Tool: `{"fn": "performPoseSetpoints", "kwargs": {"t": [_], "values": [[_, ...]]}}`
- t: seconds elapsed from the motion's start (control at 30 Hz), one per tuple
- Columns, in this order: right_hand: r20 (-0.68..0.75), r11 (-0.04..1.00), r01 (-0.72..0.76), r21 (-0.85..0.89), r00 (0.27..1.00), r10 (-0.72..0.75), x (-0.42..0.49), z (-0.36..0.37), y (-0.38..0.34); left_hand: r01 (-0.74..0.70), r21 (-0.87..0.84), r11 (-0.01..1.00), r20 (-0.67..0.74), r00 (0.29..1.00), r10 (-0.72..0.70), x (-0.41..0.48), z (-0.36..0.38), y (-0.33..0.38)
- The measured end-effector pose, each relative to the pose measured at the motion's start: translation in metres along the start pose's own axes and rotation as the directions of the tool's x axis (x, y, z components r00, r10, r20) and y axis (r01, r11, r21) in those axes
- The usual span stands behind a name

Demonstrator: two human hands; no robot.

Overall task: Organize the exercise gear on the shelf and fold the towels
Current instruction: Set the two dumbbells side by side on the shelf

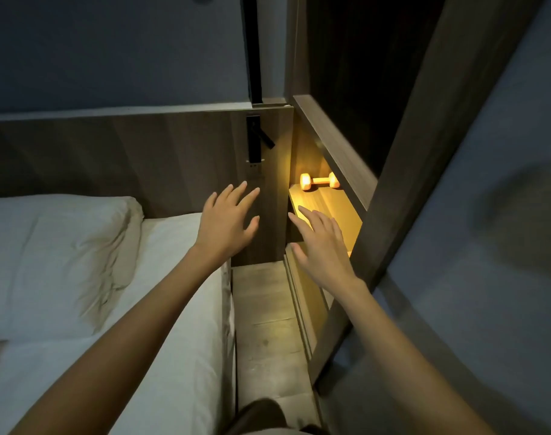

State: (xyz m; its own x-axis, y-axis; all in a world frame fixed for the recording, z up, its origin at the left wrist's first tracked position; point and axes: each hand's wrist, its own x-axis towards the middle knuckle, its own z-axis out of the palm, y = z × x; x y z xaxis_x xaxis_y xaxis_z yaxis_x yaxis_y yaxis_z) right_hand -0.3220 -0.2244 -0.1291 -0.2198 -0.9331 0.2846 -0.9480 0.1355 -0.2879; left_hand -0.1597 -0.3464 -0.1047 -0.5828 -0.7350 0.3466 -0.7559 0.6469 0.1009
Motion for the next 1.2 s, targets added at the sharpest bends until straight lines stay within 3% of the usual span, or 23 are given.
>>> {"fn": "performPoseSetpoints", "kwargs": {"t": [0.3,0.53,0.77,1.0,1.2], "values": [[0.082,0.991,-0.128,-0.042,0.988,0.131,0.097,0.071,0.055,-0.165,-0.067,0.984,0.137,0.975,0.173,0.131,0.101,-0.019],[0.117,0.946,-0.314,-0.080,0.940,0.322,0.180,0.130,0.102,-0.399,-0.109,0.911,0.241,0.878,0.413,0.250,0.171,-0.044],[0.090,0.805,-0.593,-0.022,0.801,0.592,0.249,0.152,0.121,-0.498,-0.203,0.843,0.347,0.769,0.537,0.354,0.221,-0.049],[0.118,0.610,-0.790,0.065,0.613,0.781,0.255,0.153,0.139,-0.492,-0.345,0.799,0.345,0.726,0.595,0.385,0.259,-0.024],[0.173,0.580,-0.811,0.082,0.584,0.793,0.259,0.157,0.153,-0.500,-0.362,0.786,0.348,0.710,0.612,0.394,0.287,-0.028]]}}
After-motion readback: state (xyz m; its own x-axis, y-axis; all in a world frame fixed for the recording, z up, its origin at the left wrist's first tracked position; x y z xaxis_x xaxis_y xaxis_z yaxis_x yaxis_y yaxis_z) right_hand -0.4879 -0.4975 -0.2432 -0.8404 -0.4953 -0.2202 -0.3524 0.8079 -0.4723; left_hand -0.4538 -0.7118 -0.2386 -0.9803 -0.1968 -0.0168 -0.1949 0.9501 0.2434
